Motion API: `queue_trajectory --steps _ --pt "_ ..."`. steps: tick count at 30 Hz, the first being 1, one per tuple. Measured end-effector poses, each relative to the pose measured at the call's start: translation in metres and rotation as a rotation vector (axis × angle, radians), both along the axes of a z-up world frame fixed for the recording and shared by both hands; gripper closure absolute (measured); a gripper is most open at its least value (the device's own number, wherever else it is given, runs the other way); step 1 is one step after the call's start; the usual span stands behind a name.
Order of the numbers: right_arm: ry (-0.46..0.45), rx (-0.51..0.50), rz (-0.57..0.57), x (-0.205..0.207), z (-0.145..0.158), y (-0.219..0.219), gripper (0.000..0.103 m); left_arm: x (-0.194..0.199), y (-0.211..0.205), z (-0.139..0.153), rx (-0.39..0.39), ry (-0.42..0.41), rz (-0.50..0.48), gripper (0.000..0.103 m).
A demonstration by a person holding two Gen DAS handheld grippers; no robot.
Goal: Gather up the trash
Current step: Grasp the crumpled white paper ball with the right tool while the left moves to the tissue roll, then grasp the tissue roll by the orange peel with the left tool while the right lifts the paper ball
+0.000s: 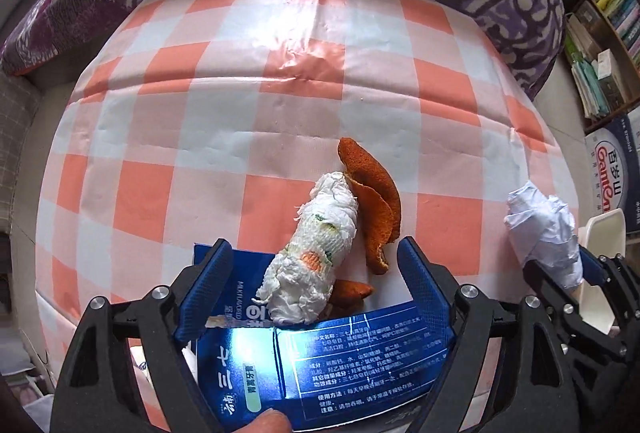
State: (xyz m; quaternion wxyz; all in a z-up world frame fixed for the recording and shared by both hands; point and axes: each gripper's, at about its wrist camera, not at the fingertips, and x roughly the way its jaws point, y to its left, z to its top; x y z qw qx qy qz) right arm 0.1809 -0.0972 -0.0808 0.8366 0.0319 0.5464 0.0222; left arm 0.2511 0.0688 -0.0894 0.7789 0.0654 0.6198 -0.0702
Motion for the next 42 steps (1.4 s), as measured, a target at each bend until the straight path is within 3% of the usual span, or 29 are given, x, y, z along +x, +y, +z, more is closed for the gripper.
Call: queue_trajectory --steps 2,6,13,19,25,31,35,42 --pt "0.000 0.026 -0.021 0.000 0.002 -0.003 0.060 -0.001 0.001 -0.009 0.030 0.008 0.005 0.034" --pt "-0.030 0.058 -0.033 -0.004 0.013 -0.003 0.060 -0.002 0.014 -0.004 -0.003 -0.018 0.054 0.072" --pt "-0.146 0.133 -0.050 -0.021 0.049 0.002 0.059 -0.006 0.050 0.040 -0.179 -0.129 0.192 0.073" --pt "-0.223 0.189 -0.125 -0.037 0.065 -0.002 0.059 -0.025 0.057 0.080 -0.220 -0.249 0.231 0.073" --pt "-0.288 0.176 -0.206 -0.050 0.076 -0.009 0.059 -0.055 0.053 0.103 -0.188 -0.363 0.271 0.072" --pt "-0.368 0.128 -0.277 -0.065 0.091 -0.021 0.059 -0.086 0.054 0.101 -0.189 -0.390 0.362 0.072" --pt "-0.405 0.094 -0.320 -0.074 0.098 -0.027 0.059 -0.104 0.039 0.104 -0.133 -0.459 0.348 0.072" --pt "-0.438 0.042 -0.373 -0.085 0.103 -0.044 0.058 -0.125 0.008 0.119 -0.109 -0.554 0.292 0.072"
